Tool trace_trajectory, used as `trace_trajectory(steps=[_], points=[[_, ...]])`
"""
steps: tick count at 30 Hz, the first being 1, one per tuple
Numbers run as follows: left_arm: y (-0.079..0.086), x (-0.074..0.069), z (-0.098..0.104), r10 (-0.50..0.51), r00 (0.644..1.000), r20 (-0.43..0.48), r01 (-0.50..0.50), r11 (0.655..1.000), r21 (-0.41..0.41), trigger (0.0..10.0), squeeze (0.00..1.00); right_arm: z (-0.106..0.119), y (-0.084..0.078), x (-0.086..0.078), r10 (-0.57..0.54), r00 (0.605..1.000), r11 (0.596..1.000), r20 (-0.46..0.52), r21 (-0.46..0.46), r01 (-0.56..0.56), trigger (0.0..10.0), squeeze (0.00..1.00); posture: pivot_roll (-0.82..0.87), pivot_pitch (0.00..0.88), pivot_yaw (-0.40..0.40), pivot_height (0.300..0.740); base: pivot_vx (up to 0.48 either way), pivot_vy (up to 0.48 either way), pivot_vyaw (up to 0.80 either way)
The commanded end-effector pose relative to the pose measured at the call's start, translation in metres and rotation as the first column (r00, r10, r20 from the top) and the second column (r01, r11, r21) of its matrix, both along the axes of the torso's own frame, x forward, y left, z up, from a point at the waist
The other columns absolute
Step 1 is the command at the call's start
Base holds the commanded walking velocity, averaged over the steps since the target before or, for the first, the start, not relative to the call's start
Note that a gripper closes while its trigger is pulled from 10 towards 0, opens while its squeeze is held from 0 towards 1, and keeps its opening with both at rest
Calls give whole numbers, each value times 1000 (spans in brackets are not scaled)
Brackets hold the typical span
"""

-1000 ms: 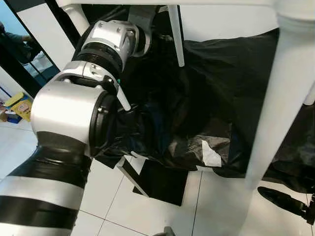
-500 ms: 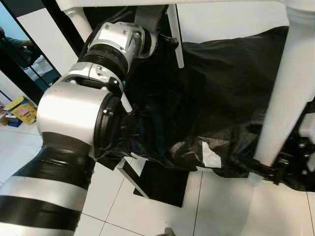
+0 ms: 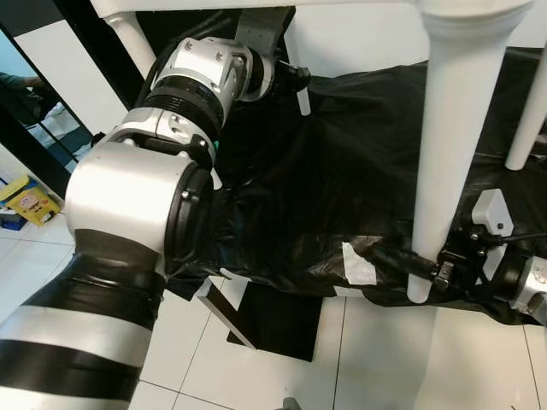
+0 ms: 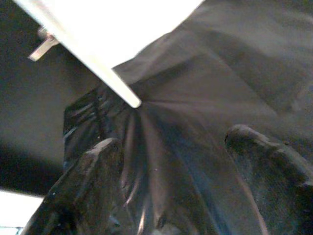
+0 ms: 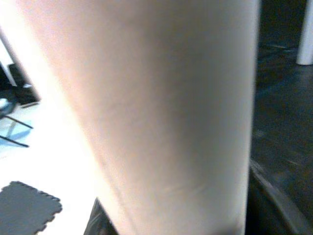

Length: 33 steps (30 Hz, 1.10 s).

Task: Building children table

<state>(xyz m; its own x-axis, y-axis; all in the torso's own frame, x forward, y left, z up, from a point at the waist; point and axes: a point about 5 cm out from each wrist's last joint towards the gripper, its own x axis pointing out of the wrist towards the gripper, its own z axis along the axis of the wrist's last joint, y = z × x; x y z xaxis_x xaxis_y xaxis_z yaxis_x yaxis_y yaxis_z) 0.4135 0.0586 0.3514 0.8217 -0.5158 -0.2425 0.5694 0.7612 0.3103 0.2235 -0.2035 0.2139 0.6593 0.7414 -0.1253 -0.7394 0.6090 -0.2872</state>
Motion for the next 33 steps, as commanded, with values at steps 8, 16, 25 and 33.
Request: trace_trajectory(steps=[8,16,25,33], points=[[66,7,-81,53,980,-189,-48,998,36,10000,0,7,-18,6,-83,995,996,49,-7,83,0,0,-14,0,232,740,0,0,0],[88,3,-99,51,963,-266,-63,997,-34,10000,0,12,-25,8,-116,991,993,67,-1,116,0,0,-18,0,229,740,0,0,0],[106,-2,-110,14,950,-312,-38,997,-71,10000,0,20,-57,5,-223,971,974,87,-20,225,0,0,-13,0,222,740,0,0,0],[113,-7,-115,-48,947,-319,24,997,-79,10000,0,13,-83,3,-326,942,945,80,-13,328,0,0,-21,0,235,740,0,0,0]])
